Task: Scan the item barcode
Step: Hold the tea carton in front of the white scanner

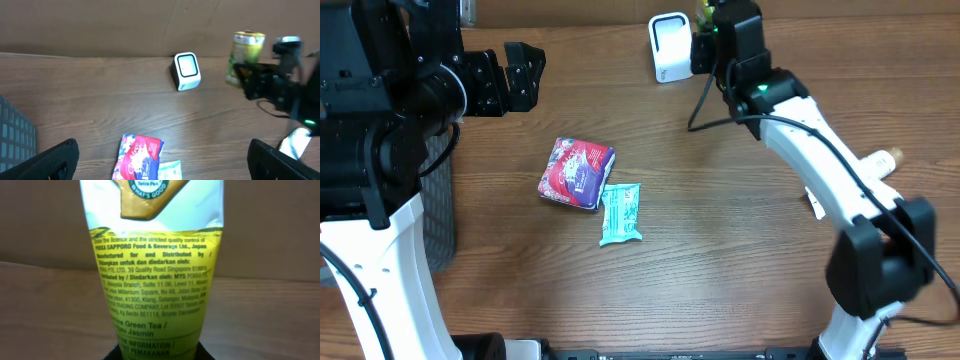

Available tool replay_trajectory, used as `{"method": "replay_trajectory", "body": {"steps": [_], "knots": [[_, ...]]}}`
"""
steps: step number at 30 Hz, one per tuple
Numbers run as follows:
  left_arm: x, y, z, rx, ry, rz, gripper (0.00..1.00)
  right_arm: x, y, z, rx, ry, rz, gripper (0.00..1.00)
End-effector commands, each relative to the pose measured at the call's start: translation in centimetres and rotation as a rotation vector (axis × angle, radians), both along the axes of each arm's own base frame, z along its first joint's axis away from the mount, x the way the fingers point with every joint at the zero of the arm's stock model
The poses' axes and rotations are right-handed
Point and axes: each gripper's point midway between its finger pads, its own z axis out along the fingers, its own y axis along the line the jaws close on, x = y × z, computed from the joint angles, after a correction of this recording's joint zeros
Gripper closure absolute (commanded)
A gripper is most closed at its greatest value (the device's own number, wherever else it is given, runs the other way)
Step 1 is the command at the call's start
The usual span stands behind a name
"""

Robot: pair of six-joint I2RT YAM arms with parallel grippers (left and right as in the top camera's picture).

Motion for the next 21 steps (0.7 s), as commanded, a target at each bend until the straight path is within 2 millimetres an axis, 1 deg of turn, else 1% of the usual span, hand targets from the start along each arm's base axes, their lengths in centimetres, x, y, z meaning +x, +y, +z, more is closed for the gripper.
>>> {"method": "replay_trajectory", "body": {"steps": [1, 5, 8, 13, 16, 21], "knots": [[0.2, 0.0, 0.2, 0.014, -0.012, -0.008, 0.00, 2.7, 0.6, -2.6, -0.004, -0.026, -0.012, 0.96], [0.2, 0.0, 0.2, 0.014, -0.012, -0.008, 0.00, 4.6, 1.8, -5.4, 0.019, -0.053, 0.008, 0.96], [0.2, 0.0, 0.2, 0.014, -0.012, -0.008, 0.00, 5.2, 2.6, -6.6, 0.038, -0.064, 0.035, 0.96], [0.2, 0.0, 0.2, 0.014, -0.012, -0.008, 0.00, 6.0, 3.8, -7.0, 0.075, -0.110, 0.073, 0.96], [0.2, 0.0, 0.2, 0.014, -0.012, -0.008, 0.01, 6.5, 4.2, -6.9, 0.089, -0.146, 0.076, 0.96], [0.2, 0.0, 0.2, 0.014, -0.012, -0.008, 0.00, 6.8, 4.3, -7.5, 0.092, -0.156, 0.077, 0.96]]}}
